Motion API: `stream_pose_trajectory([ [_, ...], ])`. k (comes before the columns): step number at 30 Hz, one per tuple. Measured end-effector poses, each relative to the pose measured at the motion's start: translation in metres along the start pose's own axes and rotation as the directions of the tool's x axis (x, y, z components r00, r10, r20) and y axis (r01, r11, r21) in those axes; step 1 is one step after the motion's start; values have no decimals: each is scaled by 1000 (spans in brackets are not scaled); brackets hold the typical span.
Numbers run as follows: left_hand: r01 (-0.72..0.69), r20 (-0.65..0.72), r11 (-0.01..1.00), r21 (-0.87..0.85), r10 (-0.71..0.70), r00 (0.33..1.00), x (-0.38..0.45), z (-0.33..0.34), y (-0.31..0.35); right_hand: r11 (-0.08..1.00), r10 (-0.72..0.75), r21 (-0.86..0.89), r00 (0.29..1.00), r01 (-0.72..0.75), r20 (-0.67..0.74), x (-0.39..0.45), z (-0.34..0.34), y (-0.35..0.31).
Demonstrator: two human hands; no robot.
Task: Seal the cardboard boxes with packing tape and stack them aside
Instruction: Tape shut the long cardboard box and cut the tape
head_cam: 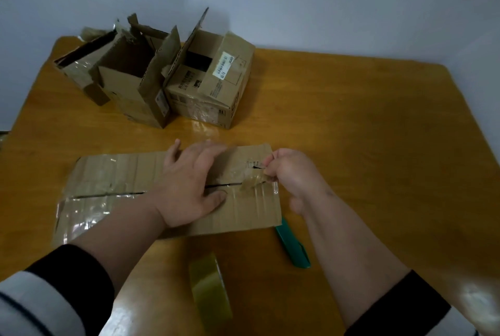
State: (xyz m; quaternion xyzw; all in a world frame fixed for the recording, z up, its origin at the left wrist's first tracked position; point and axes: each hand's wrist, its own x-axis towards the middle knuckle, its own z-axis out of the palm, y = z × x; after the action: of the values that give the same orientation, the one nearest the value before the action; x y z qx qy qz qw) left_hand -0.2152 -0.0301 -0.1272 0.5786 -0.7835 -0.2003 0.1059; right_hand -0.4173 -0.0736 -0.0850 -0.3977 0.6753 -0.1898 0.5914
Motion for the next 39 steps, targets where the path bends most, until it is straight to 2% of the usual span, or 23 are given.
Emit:
stream_pose_trajectory([
  [3,-13,42,1000,15,12,999,-2,7,-3,994,-32,-103,999,27,-41,3,4,4],
  [7,-24,32,1000,5,24,999,-1,7,-7,980,-69,-192,996,58,-52,2,5,7],
  [10,-59,22,998,14,59,998,-3,10,-9,981,-96,-177,993,82,-73,2,2,-2],
  [13,-46,13,999,-16,46,999,-5,12,-9,969,-195,-181,969,167,-151,4,-7,-16],
  [15,-16,38,999,-45,17,999,-3,7,-7,940,-272,-246,954,236,-127,4,-13,-20],
  [17,56,57,986,-159,-47,997,1,-1,-5,915,-316,-275,948,294,-39,4,-16,-17],
  [20,209,33,863,-460,-219,975,9,-17,3,903,-343,-238,934,358,102,4,-19,-3],
  [21,219,-6,841,-494,-255,967,11,-20,7,900,-350,-228,928,370,127,4,-21,2],
  [23,228,-51,864,-449,-280,959,15,-21,14,892,-363,-232,921,388,143,6,-24,11],
  [27,271,43,861,-430,-281,959,21,-16,23,873,-369,-287,918,395,142,13,-30,20],
  [32,246,-30,864,-438,-287,957,21,-7,28,879,-350,-281,922,385,166,21,-32,26],
  [34,256,-18,866,-429,-292,956,24,-6,29,897,-332,-247,927,368,173,24,-33,26],
  [39,334,57,905,-263,-331,942,38,-8,30,924,-291,-207,942,322,168,28,-30,25],
])
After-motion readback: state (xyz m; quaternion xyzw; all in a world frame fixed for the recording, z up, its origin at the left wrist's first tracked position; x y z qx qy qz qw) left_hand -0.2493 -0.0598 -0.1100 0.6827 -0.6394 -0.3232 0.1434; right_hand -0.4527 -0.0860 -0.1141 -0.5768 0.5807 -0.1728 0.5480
